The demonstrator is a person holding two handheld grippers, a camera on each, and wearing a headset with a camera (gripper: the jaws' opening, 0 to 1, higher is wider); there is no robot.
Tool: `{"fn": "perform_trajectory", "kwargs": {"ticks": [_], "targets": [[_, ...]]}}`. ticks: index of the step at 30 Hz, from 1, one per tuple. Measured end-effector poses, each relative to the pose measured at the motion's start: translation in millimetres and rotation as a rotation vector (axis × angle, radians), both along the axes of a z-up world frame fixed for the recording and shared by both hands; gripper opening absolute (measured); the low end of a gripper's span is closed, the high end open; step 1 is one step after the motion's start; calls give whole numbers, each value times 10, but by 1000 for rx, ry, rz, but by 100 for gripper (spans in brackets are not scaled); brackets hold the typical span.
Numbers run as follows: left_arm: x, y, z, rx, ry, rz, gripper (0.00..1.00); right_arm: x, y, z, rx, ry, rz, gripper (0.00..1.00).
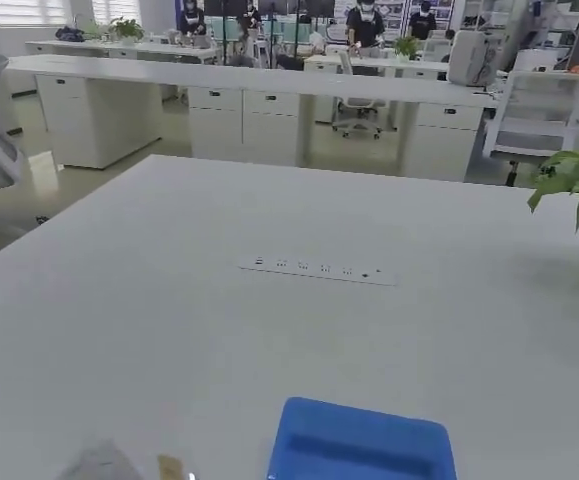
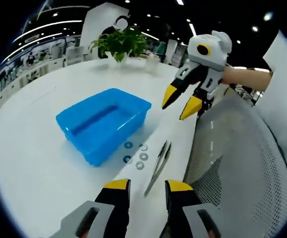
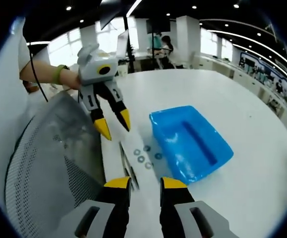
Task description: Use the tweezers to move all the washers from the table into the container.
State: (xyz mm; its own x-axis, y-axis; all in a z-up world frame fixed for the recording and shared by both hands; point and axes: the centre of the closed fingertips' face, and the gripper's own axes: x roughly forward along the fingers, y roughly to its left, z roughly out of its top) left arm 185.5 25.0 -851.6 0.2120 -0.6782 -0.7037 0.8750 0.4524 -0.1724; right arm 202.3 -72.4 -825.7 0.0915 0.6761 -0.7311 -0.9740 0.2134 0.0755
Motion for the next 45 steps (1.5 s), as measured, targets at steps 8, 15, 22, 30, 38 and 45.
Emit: {"fn": "perform_trajectory", "kwargs": {"ticks": [8,15,22,30,38,45], "targets": [[-65,-31,-154,103,-8,-123,17,-120,160,-217,-63,34,90,19],[-76,-26,-213,193,-56,-219,17,-185,234,-344,-102,38,139,19],[-101,-51,-251,227,-72,-246,9,-226,225,-453,-147,26,173,19],[-90,-52,-279,251,-98,-285,2,-248,291,-495,-140,19,169,18],[-126,-43,-265,264,-101,-327,0,-259,344,-507,-123,8,160,17],[-151,-5,-13,253,-139,-325,0,-287,367,-500,-106,3,160,16]]}}
